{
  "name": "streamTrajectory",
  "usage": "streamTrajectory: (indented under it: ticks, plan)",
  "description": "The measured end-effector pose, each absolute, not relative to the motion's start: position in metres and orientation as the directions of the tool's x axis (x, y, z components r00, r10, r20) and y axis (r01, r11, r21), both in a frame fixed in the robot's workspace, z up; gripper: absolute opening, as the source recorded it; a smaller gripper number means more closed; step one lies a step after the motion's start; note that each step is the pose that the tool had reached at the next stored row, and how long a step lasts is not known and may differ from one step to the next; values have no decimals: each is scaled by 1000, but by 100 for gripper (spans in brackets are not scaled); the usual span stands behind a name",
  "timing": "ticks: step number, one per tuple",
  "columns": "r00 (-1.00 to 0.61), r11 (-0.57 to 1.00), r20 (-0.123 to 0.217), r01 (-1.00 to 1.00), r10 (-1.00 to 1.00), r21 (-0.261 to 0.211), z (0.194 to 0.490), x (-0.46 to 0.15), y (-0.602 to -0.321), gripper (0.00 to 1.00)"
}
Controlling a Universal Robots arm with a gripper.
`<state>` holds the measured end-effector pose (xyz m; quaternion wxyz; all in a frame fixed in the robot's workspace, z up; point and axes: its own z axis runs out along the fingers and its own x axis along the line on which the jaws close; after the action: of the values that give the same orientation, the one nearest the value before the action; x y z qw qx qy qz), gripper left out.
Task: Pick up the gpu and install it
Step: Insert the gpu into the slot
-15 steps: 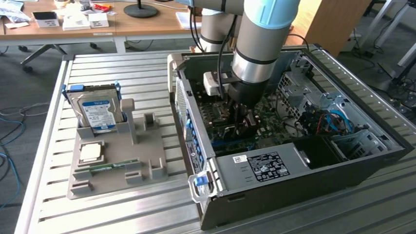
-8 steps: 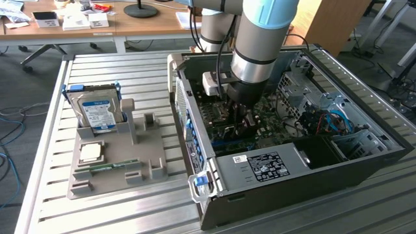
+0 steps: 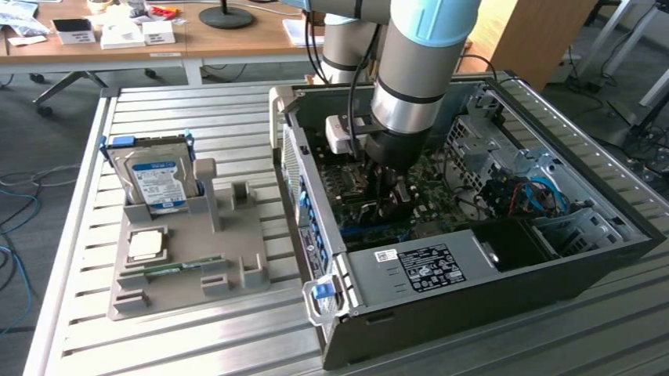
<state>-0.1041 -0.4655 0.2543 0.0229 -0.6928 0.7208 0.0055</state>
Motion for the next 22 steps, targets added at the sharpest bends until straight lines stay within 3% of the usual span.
streamTrajectory:
  ticks: [5,6,22]
  plan:
    - [-39,40,-41,-999,-998,-24,254,-104,-465,51]
    - [-39,40,-41,-999,-998,-24,254,-104,-465,44]
    - [-39,40,-41,-999,-998,-24,254,-104,-463,44]
